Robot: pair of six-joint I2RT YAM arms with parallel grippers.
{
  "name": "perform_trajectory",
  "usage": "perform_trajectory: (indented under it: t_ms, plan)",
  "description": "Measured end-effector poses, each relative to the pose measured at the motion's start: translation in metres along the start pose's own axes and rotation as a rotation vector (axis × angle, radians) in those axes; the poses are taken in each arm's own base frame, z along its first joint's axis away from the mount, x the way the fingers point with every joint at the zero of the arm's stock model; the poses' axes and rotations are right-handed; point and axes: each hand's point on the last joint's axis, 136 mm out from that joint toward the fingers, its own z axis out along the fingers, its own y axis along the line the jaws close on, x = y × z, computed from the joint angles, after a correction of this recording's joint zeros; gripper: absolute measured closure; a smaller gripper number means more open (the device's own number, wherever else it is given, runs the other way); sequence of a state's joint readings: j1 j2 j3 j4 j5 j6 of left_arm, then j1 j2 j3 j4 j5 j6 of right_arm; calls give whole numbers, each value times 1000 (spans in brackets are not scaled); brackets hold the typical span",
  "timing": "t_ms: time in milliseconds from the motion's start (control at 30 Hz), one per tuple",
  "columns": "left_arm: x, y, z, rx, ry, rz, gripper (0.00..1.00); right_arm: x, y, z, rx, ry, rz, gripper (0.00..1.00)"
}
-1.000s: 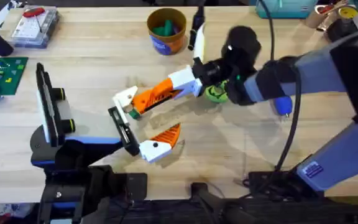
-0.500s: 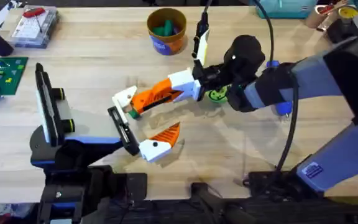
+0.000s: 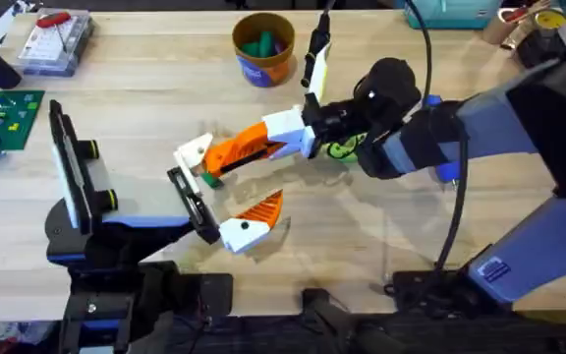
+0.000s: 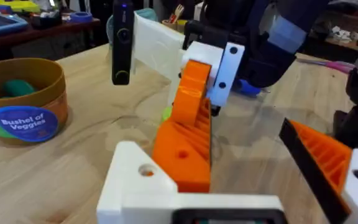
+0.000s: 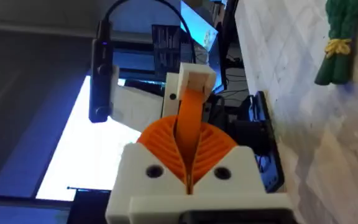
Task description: Pick up the gripper from the table and insert it into the empty holder that is missing its gripper. Then pick up a screw, insert it into the mounting hole, and use the screwdriver to tighten it. Finally, clean up the table by picking up the vegetable and placing it into the bucket.
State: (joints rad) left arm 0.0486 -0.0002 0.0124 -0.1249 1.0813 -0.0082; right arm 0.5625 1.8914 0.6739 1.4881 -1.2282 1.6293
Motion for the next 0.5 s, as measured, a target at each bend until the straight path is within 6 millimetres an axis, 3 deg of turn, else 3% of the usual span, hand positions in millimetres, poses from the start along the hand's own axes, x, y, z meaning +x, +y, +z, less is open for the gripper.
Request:
perform_trajectory:
  t_ms: [500]
  plan:
    - [0, -2, 0, 10, 1, -8, 10, -1, -9, -2, 9, 2, -19, 989]
